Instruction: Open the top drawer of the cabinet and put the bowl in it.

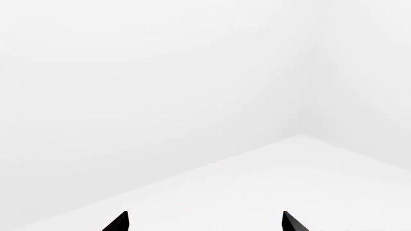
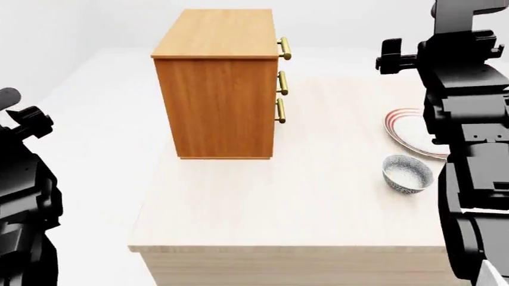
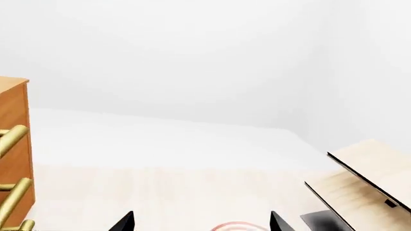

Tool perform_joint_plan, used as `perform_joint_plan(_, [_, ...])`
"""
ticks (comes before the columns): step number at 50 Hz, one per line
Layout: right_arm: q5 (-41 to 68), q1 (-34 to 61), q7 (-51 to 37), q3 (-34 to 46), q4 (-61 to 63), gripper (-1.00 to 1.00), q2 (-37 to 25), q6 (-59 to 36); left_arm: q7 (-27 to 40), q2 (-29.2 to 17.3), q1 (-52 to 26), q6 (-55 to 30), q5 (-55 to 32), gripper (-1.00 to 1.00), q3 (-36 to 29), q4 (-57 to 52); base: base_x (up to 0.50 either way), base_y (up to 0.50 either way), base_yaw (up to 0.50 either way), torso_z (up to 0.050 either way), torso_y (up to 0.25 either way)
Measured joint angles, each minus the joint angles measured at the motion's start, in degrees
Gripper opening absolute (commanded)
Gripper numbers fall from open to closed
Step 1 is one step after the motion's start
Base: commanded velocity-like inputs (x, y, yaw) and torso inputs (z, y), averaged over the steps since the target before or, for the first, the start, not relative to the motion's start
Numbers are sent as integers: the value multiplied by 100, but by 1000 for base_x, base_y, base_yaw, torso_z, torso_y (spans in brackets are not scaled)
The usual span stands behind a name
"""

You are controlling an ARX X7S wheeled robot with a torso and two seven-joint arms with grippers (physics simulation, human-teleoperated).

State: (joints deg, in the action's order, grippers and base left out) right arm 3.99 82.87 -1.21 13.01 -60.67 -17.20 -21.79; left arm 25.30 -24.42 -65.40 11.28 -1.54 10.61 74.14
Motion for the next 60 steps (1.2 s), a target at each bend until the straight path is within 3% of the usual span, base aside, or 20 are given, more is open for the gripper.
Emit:
perform_joint_plan(23, [10,120,-102,-48,-953,100,14,585,-40,-113,-136,-221,130,100,19,75,0,0,0,0,0])
perform_joint_plan(60, [176,216,119,-133,-946,100,20,273,0,-144,-129,-247,158,100,5,84,497,0,0,0,0])
